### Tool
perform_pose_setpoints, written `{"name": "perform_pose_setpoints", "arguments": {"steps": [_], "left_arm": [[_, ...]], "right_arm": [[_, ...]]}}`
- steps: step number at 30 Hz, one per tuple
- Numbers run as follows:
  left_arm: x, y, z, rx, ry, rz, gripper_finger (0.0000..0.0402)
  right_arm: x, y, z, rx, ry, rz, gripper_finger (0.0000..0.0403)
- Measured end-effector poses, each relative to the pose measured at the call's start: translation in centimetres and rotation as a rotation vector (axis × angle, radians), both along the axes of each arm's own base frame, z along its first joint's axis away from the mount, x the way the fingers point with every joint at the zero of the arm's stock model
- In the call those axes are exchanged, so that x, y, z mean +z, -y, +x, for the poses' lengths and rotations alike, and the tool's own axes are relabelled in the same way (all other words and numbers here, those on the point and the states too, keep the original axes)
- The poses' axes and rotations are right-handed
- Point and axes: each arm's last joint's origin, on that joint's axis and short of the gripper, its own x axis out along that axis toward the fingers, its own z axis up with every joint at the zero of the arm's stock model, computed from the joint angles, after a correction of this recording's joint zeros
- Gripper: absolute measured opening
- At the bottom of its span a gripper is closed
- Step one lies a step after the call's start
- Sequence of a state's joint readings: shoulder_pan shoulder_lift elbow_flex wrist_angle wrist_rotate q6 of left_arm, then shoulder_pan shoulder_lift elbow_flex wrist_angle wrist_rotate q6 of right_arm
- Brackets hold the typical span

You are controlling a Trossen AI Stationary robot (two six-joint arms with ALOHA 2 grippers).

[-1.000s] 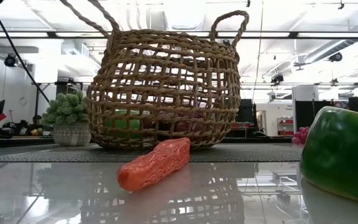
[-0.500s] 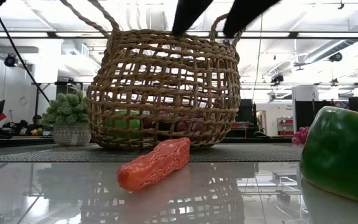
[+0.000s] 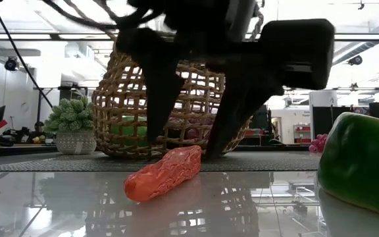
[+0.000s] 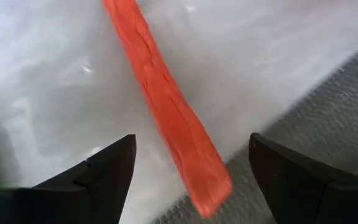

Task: Build produce basket
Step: Put the orange carrot into the brown basket

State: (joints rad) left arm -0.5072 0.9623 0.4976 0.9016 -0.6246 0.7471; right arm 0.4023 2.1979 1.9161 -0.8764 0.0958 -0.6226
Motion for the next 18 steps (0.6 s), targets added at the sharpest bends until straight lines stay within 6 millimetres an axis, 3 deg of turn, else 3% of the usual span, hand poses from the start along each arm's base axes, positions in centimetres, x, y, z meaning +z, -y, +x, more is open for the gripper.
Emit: {"name": "perform_pose_setpoints", "arguments": {"steps": [12, 18], "left_arm": [[0.0, 0.0, 0.0, 0.010, -0.001, 0.022, 0.0306], [0.1, 0.0, 0.0, 0.017, -0.003, 0.040, 0.0306]], "right_arm": [[-2.0, 2.1, 1.4, -0.007, -0.123, 0.172, 0.0219], [-1.9, 2.1, 1.5, 0.013, -0.115, 0.167, 0.0138]]}}
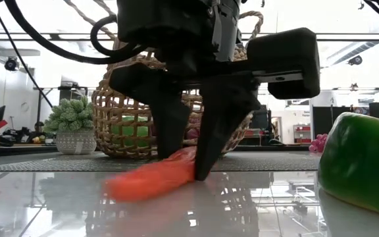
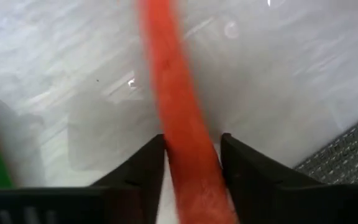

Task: Build produce basket
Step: Put the orange carrot into the brown basket

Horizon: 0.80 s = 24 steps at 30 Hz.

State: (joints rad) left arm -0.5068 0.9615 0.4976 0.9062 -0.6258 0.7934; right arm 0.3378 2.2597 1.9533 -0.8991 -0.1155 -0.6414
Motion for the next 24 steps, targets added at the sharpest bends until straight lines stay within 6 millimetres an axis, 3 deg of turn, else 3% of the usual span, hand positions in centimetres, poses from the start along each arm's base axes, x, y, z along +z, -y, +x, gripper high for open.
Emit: {"name": "perform_pose_setpoints", "arguments": {"steps": [6, 11, 18, 24], "left_arm": [[0.0, 0.0, 0.0, 0.001, -0.001, 0.003, 0.0306], [0.0, 0.0, 0.0, 0.001, -0.001, 0.005, 0.0306], [0.0, 0.0, 0.0, 0.002, 0.000, 0.004, 0.0306], [0.0, 0.0, 0.0, 0.000, 0.001, 0.000, 0.0306]], "right_arm": [[0.2, 0.0, 0.0, -0.001, 0.001, 0.001, 0.0046], [1.7, -0.4, -0.2, -0.013, 0.021, 0.012, 0.0040], [6.7, -1.4, -1.1, -0.068, 0.058, 0.199, 0.0040], [12.7, -2.3, -3.4, -0.109, 0.139, 0.298, 0.0040]]}}
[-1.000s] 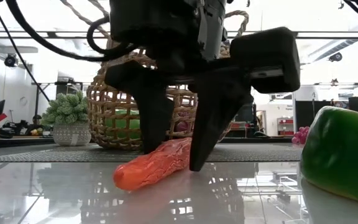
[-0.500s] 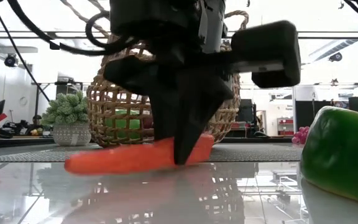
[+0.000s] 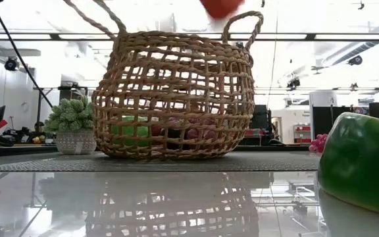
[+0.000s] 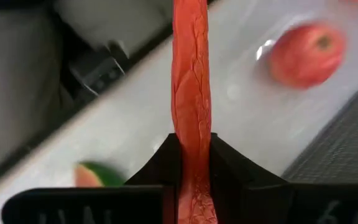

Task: Build produce basket
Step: Put the orange carrot into the brown basket

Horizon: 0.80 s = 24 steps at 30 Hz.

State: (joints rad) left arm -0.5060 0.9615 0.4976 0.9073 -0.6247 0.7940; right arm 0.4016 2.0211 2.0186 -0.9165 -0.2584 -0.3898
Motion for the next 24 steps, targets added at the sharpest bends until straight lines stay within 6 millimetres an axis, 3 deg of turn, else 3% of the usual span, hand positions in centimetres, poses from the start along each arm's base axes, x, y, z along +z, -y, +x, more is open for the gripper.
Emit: {"name": "perform_pose_setpoints", "arguments": {"steps": [5, 9, 11, 16, 24], "left_arm": [[0.0, 0.0, 0.0, -0.001, 0.000, -0.001, 0.0306], [0.0, 0.0, 0.0, -0.001, 0.002, -0.002, 0.0306], [0.1, 0.0, 0.0, -0.001, 0.003, -0.003, 0.0306], [0.2, 0.0, 0.0, -0.003, 0.006, -0.004, 0.0306], [0.2, 0.0, 0.0, -0.002, 0.006, -0.001, 0.0306]], "right_arm": [[5.9, 0.9, -3.0, -0.158, 0.145, -0.032, 0.0040], [9.7, 3.5, -4.7, -0.520, 0.350, -0.223, 0.0040], [10.6, 5.1, -5.1, -0.656, 0.426, -0.336, 0.0040], [10.6, 9.4, -4.3, -0.835, 0.431, -0.396, 0.0040], [7.2, 16.2, -2.9, -0.987, 0.291, -0.480, 0.0049]]}}
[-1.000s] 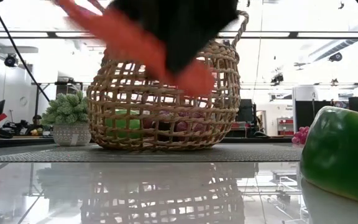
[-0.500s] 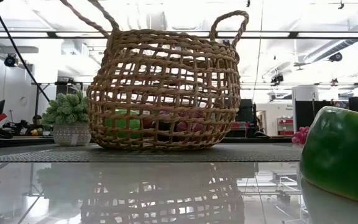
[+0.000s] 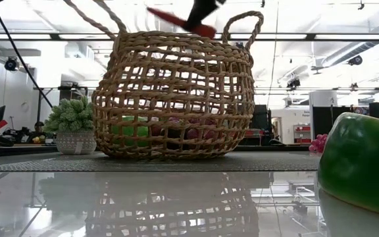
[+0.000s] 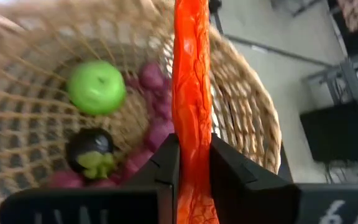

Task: Build produce basket
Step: Put the orange carrot into the brown basket, then put the purple grapes into the brown basket

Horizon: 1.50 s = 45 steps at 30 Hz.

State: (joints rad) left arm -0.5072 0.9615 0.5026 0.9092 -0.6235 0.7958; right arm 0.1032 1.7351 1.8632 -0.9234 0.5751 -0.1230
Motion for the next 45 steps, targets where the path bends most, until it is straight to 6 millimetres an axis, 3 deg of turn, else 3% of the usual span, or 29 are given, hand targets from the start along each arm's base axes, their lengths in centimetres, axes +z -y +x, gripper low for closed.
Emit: {"name": "perform_pose_setpoints", "arguments": {"steps": [6, 13, 25, 45], "left_arm": [[0.1, 0.0, 0.0, 0.009, 0.000, 0.020, 0.0306], [0.3, -0.1, -0.1, 0.018, 0.019, 0.027, 0.0306], [0.3, -0.1, -0.1, 0.026, 0.015, 0.038, 0.0306], [0.2, -0.1, -0.1, 0.030, 0.010, 0.036, 0.0306]], "right_arm": [[-1.9, 3.4, 0.0, -0.096, -0.052, 0.004, 0.0065], [-2.6, 5.8, -0.1, -0.166, -0.045, 0.042, 0.0109], [-2.3, 6.3, -0.2, -0.160, -0.047, 0.038, 0.0175], [6.1, 5.5, -1.4, -0.194, 0.240, 0.102, 0.0178]]}}
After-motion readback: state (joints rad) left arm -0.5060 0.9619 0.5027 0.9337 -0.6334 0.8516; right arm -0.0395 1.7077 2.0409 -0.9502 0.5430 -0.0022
